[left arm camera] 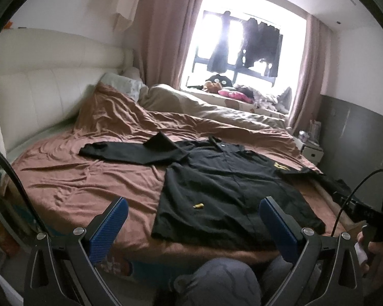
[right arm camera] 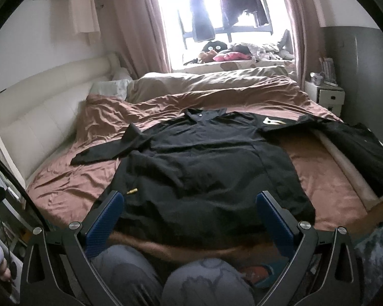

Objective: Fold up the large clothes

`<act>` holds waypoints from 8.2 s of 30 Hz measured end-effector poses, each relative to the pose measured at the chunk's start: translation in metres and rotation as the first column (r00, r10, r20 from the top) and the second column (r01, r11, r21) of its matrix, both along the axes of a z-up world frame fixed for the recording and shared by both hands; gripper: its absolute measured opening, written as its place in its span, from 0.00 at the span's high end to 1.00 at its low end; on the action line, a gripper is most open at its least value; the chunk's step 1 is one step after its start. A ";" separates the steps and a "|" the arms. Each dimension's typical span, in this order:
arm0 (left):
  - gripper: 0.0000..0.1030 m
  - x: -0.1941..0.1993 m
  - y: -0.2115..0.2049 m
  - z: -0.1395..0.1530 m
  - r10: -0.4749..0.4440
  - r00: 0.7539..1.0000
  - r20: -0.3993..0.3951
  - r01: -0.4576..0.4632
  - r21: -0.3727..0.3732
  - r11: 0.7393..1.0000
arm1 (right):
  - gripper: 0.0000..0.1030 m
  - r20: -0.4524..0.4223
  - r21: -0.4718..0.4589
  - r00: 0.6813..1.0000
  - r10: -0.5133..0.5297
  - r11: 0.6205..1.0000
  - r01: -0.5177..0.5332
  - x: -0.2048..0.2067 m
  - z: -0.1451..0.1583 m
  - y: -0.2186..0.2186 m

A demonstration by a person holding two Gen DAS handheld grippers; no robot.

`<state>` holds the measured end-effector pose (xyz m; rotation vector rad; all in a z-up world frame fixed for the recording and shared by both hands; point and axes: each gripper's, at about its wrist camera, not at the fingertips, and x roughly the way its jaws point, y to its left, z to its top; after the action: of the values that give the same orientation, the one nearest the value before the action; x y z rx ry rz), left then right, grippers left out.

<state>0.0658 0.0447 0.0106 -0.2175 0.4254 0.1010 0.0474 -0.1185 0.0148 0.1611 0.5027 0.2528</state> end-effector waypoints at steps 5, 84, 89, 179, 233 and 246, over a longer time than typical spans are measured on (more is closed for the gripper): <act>0.00 0.034 0.010 -0.002 0.028 0.999 -0.016 -0.028 0.000 1.000 | 0.00 0.014 -0.050 1.000 0.010 0.999 -0.009 0.038 0.004 0.014; 1.00 0.398 0.336 -0.136 0.280 0.921 -0.272 -0.354 -0.279 0.892 | 0.58 -0.403 0.235 0.901 0.157 0.970 -0.064 0.505 -0.117 0.164; 1.00 0.405 0.328 -0.102 0.240 0.936 -0.257 -0.304 -0.249 0.919 | 0.58 -0.409 0.317 0.884 0.225 0.944 -0.094 0.533 -0.125 0.181; 0.18 0.572 -0.107 -0.095 -0.673 0.696 -0.249 0.543 -0.432 0.721 | 0.37 -0.404 0.593 0.911 -0.081 0.735 0.328 0.406 -0.109 -0.053; 0.57 0.511 0.136 -0.206 -0.156 0.786 -0.597 0.080 -0.153 0.985 | 0.93 -0.396 0.330 0.882 -0.254 0.858 0.395 0.491 -0.133 0.006; 0.57 0.508 0.122 -0.192 -0.153 0.803 -0.576 0.094 -0.131 0.987 | 0.21 -0.472 0.605 0.869 -0.150 0.661 0.443 0.459 -0.179 -0.049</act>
<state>0.5737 0.1663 -0.1817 -0.2513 1.0666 0.0152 0.5060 -0.1675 -0.1644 1.0675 0.7457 0.0628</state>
